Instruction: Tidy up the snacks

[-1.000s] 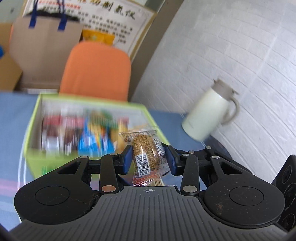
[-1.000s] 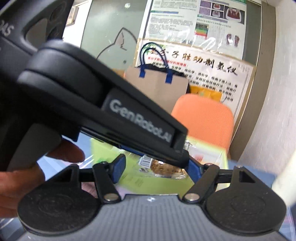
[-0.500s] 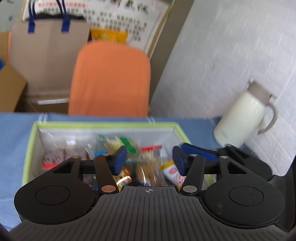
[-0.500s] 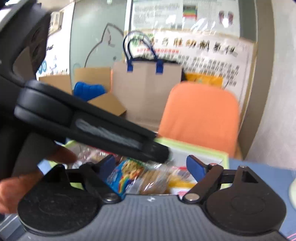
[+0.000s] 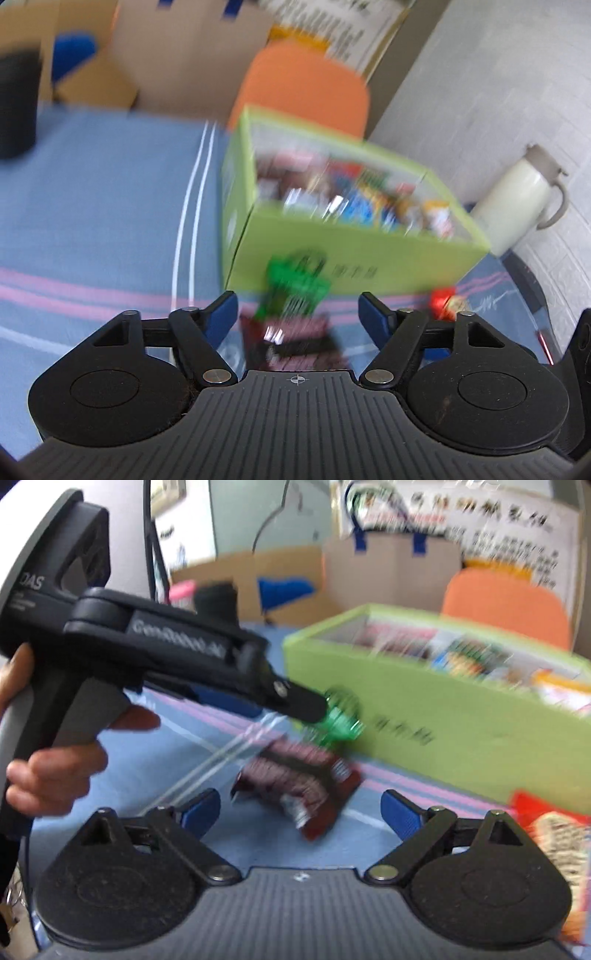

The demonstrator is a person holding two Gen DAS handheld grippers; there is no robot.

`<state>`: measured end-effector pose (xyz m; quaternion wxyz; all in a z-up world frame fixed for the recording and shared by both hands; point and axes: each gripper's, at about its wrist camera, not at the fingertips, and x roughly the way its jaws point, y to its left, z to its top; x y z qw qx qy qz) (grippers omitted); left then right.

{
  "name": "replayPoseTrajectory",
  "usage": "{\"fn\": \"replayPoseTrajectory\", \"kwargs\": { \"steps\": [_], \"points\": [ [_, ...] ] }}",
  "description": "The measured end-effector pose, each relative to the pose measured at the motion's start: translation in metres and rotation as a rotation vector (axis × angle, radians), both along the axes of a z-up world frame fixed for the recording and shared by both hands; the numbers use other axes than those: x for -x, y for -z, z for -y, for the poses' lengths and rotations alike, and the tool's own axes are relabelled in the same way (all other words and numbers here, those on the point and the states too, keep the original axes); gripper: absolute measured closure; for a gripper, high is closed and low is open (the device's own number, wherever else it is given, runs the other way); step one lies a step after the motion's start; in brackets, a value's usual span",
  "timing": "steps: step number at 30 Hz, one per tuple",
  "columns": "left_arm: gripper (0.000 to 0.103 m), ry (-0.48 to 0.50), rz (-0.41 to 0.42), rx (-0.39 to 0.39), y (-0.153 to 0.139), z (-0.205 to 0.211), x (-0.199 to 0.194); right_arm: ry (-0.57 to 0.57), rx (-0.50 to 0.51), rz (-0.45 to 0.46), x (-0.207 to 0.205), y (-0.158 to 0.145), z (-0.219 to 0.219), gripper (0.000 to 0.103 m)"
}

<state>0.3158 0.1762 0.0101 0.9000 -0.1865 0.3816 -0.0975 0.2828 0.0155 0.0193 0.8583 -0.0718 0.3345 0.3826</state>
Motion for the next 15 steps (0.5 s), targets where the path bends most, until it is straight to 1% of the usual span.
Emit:
{"fn": "replayPoseTrajectory", "kwargs": {
  "steps": [1, 2, 3, 4, 5, 6, 7, 11, 15],
  "points": [
    [0.055, -0.005, -0.024, 0.015, 0.007, -0.002, -0.003, -0.001, 0.010, -0.008, 0.001, 0.002, -0.005, 0.010],
    [0.058, -0.013, -0.045, 0.023, 0.012, -0.004, -0.007, 0.001, 0.021, -0.019, -0.003, 0.006, -0.009, 0.010],
    [0.064, -0.007, -0.053, 0.031, 0.016, -0.005, -0.011, -0.002, 0.025, -0.031, -0.005, 0.008, -0.013, 0.009],
    [0.067, -0.001, -0.064, 0.041, 0.020, -0.005, -0.014, -0.001, 0.031, -0.024, -0.006, 0.007, -0.017, 0.009],
    [0.068, -0.005, -0.058, 0.044, 0.021, -0.005, -0.014, 0.000, 0.041, -0.025, -0.004, 0.006, -0.020, 0.009],
    [0.072, 0.005, -0.060, 0.038, 0.020, -0.003, -0.012, -0.002, 0.042, -0.033, -0.002, 0.005, -0.019, 0.010],
    [0.075, 0.021, -0.058, 0.038, 0.019, 0.000, -0.009, -0.003, 0.041, -0.044, 0.003, 0.003, -0.019, 0.010],
    [0.075, 0.085, -0.060, 0.048, 0.017, 0.014, 0.015, 0.007, 0.051, -0.042, 0.033, -0.001, -0.007, 0.009],
    [0.070, 0.144, -0.059, 0.051, 0.020, 0.038, 0.050, 0.033, 0.068, -0.023, 0.075, 0.001, 0.016, 0.009]
  ]
}}
